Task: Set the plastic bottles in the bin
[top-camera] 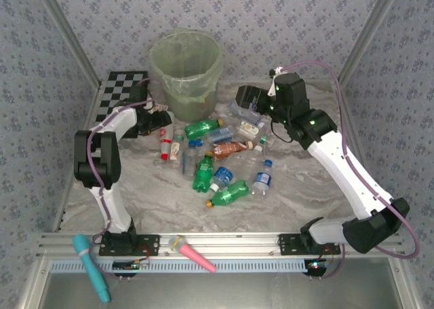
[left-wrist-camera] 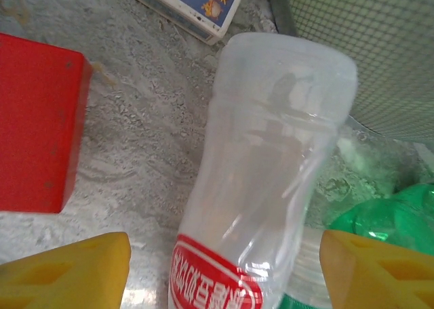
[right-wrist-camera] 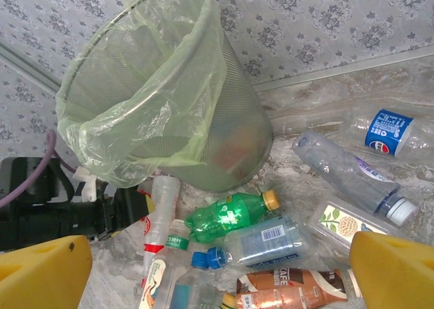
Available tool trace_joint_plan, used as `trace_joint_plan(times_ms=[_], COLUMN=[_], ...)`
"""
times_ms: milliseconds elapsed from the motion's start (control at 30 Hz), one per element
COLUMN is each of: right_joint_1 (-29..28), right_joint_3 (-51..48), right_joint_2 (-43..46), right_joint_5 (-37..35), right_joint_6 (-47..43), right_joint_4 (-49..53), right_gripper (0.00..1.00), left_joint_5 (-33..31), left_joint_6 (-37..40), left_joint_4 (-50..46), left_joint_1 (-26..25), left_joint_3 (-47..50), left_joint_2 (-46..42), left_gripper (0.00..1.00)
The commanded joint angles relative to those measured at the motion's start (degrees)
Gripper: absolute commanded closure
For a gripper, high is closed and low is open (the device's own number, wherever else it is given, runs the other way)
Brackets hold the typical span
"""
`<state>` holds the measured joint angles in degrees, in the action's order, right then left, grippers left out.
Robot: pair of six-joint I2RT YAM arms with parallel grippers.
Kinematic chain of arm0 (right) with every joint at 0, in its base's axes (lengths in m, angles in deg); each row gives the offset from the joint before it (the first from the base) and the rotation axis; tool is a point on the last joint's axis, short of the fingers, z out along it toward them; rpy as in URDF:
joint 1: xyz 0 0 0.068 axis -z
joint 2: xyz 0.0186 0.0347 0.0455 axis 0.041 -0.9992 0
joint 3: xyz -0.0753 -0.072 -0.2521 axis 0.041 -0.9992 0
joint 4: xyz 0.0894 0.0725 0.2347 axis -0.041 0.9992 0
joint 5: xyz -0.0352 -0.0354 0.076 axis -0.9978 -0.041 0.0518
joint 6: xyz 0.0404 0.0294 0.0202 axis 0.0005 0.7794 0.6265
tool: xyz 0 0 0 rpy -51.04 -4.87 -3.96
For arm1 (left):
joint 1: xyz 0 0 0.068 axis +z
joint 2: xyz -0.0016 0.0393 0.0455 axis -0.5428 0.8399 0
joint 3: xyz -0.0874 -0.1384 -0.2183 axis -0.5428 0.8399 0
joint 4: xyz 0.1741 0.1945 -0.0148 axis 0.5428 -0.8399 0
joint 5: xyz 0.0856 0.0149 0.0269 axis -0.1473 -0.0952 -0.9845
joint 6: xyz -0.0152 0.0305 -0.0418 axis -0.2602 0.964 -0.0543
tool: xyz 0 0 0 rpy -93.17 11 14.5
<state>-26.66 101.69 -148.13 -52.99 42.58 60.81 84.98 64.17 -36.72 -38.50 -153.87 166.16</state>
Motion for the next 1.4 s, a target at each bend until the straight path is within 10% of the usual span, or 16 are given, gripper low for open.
trace_joint_plan(times_ms=[0, 600, 1367], right_joint_1=[0.2, 0.6, 0.5], right_joint_3=[-0.9, -1.5, -0.3], right_joint_2=[1.6, 1.5, -0.4], right_joint_5=[-1.2, -0.7, 1.3], right_joint_6=[-0.6, -0.4, -0.3], right_joint_4=[1.6, 1.0, -1.0], right_gripper=[0.00, 0.00, 0.01], left_joint_5=[1.8, 0.7, 0.1], left_joint_6=[1.4, 0.9, -1.7], left_joint_4=[-0.2, 1.7, -17.2], left_joint_1=[-0.3, -1.8, 2.9], left_joint_3=[-1.9, 2.5, -6.7], left_joint_2=[1.5, 1.4, -24.6], left_gripper=[0.27, 0.51, 0.50])
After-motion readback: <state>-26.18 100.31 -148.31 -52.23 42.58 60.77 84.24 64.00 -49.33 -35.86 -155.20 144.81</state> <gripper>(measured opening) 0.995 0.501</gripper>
